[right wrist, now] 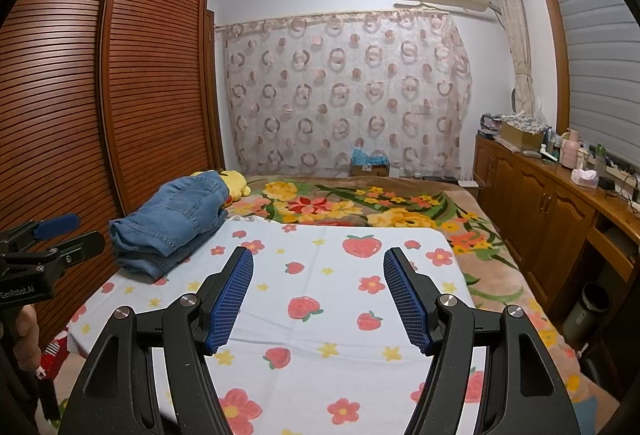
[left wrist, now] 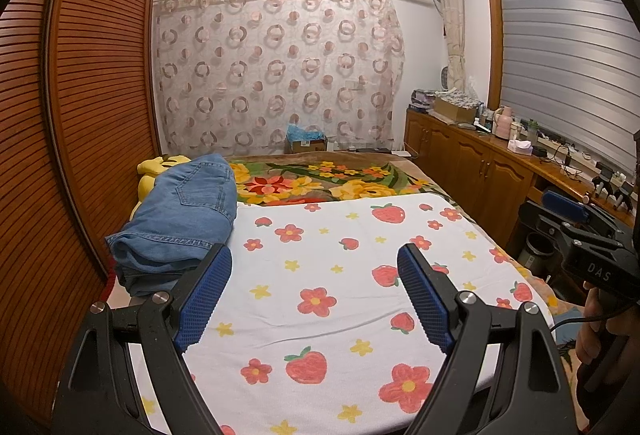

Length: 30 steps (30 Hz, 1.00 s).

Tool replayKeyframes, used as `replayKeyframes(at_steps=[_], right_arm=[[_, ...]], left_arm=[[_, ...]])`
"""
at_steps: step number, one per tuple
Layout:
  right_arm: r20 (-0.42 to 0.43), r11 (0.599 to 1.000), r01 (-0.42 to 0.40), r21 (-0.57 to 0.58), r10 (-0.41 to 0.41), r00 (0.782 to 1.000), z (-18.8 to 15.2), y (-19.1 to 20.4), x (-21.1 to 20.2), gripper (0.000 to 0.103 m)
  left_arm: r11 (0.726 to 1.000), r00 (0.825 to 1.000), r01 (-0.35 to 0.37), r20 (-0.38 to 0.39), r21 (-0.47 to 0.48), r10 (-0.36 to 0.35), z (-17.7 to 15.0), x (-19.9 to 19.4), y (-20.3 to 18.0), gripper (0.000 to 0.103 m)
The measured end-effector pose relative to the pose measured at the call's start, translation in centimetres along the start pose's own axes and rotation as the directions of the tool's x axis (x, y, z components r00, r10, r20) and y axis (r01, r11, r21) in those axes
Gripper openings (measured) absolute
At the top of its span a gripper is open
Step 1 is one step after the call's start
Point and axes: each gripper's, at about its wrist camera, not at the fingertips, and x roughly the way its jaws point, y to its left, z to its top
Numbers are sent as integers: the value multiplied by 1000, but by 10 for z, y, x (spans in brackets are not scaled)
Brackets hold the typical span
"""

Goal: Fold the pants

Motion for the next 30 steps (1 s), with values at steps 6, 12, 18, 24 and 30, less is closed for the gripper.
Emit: replayKeyframes(at_steps=[6, 12, 18, 24, 30], right_arm=[[0, 1000, -2, 0, 2, 1000, -1, 0, 0, 70], [0, 1000, -2, -1, 2, 1000, -1, 1, -1, 70], [1, 1000, -3, -1, 3, 1000, -1, 1, -2, 70], [0, 1000, -3, -2, 3, 1000, -1, 0, -2, 70], [1, 1000, -3, -1, 3, 1000, -1, 0, -2, 70]], left_arm=[[1000, 1000, -1, 3, -1, 1, 1, -1, 0, 85], [1000, 1000, -2, 3, 0, 2, 0, -1, 0, 85], [1000, 1000, -2, 4, 0, 2, 0, -2, 0, 85], [1000, 1000, -1, 4, 0, 1, 0, -2, 0, 85], [1000, 1000, -3, 4, 0, 3, -1, -2, 0, 85]])
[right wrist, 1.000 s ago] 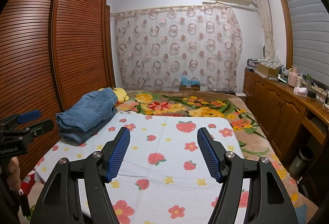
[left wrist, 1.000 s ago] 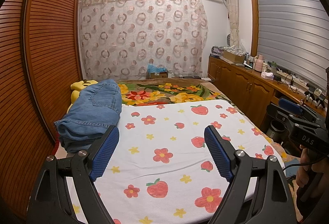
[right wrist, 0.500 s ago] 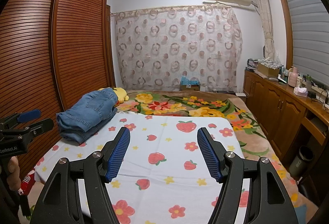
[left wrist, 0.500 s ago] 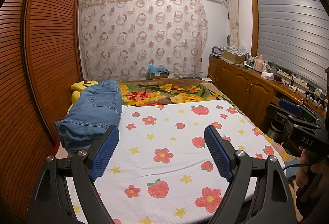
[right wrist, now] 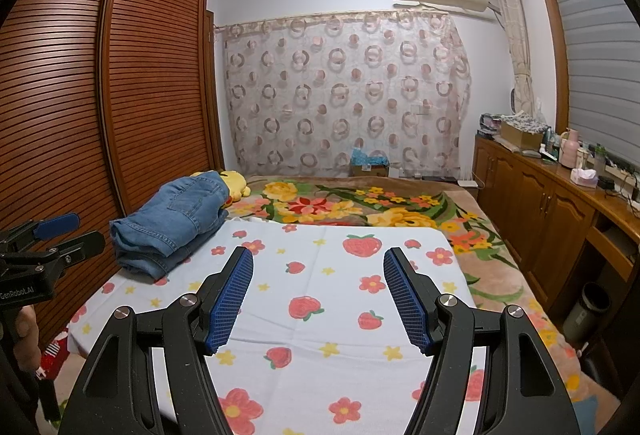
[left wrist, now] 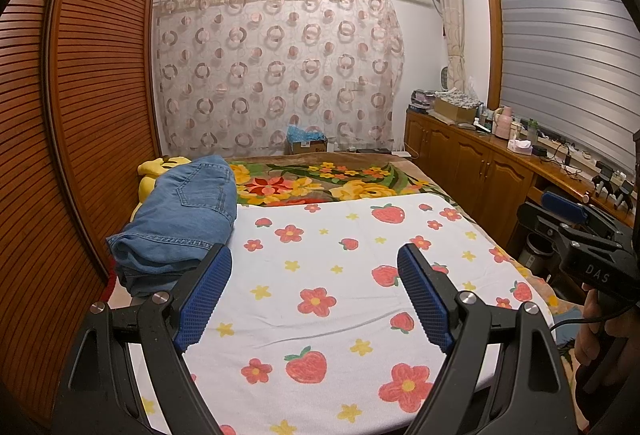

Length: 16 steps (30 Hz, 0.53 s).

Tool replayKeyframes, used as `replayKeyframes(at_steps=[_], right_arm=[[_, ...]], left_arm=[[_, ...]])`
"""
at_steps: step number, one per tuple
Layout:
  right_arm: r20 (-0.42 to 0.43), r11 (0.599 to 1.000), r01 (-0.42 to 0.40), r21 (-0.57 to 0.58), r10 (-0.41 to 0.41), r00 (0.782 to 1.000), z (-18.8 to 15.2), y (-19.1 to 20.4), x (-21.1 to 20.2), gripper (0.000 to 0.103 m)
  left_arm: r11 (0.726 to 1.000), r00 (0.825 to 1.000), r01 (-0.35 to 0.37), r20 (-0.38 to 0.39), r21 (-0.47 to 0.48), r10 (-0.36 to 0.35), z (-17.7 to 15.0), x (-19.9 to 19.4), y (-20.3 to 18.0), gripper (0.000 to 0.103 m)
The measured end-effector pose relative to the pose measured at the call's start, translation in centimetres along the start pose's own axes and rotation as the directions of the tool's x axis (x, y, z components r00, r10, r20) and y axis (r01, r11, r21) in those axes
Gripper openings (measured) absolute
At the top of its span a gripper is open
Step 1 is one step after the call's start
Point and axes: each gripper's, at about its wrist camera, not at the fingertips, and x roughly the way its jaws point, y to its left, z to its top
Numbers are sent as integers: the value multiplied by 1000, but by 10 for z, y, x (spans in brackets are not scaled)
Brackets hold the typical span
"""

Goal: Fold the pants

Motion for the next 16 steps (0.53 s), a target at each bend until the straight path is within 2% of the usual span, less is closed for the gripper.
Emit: replayKeyframes(at_steps=[16], right_arm=[[-1, 1000, -1, 2, 1, 1000, -1, 3, -2, 70]], left_arm=[[1000, 1000, 1, 1, 0, -1, -1, 0, 0, 85]])
